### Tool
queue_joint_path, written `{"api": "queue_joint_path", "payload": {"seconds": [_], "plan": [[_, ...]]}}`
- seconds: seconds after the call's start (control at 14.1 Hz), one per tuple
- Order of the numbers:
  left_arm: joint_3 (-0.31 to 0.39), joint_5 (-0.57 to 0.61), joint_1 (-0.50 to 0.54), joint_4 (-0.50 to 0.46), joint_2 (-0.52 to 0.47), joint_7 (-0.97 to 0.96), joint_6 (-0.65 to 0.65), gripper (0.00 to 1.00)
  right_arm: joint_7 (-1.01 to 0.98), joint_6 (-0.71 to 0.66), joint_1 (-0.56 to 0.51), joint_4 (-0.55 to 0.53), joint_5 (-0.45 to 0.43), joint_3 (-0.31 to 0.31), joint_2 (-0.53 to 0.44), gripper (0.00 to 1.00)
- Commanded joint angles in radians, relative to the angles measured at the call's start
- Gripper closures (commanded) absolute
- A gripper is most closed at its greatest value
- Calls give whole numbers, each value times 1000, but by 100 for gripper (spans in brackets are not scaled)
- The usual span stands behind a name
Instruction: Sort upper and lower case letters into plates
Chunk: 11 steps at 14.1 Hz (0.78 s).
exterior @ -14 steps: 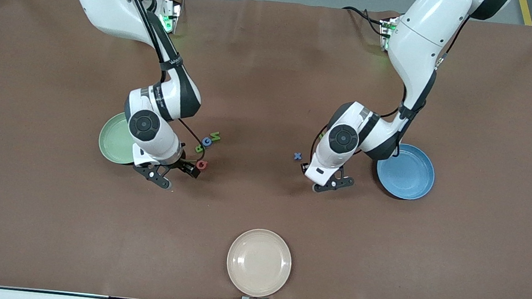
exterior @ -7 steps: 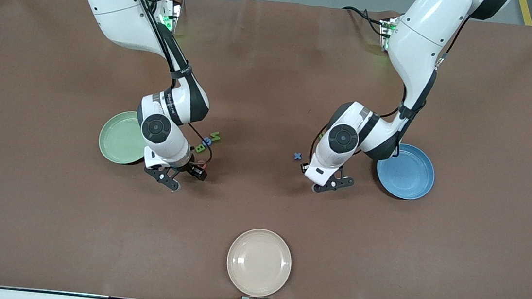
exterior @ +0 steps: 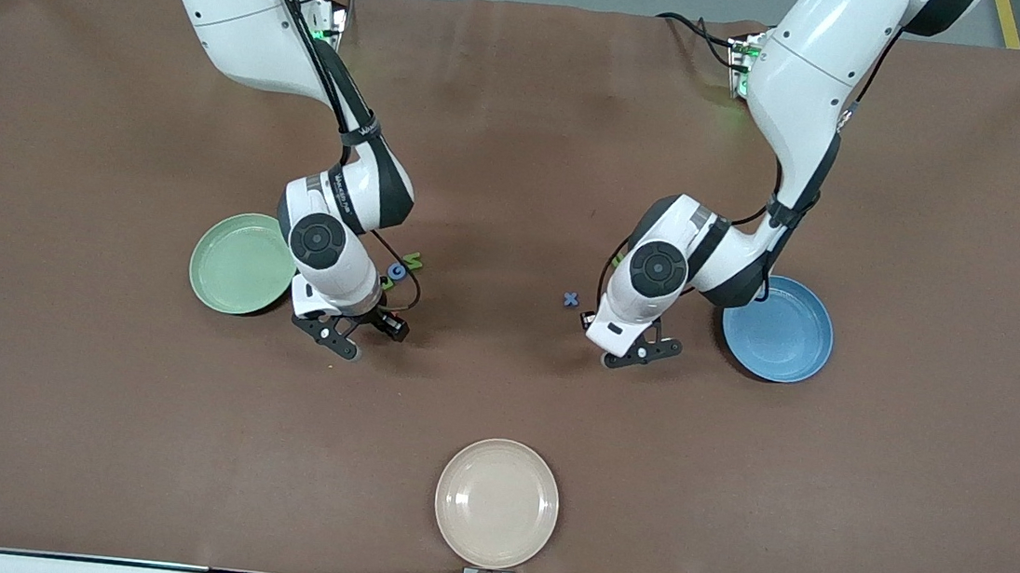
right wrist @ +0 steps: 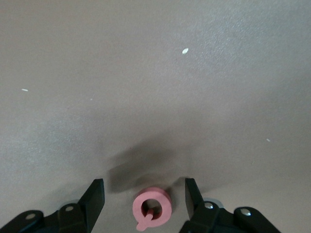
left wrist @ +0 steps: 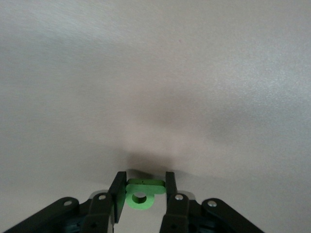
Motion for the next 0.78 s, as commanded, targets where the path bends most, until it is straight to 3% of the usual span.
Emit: {"api": "queue_joint_path", "payload": {"seconds": [0.0,0.21,0.43,0.57,0.71], "plan": [[-1,22,40,-25,-110,38,-104,81,32,-2,21,4,11,-9,4,29],[-1,22,107,-77,-213,127,-167,82,35,-7,27,-3,11,-9,4,30],[-9,22,198,-223,-322,279,-154,82,41,-8,30,-7,11,-9,5,35],[-7,24,256,-335,-380,368,-90,82,43,-11,32,-9,11,-9,5,45],[-6,24,313,-418,-410,477,-18,82,43,-37,33,-9,11,-9,4,62]]}}
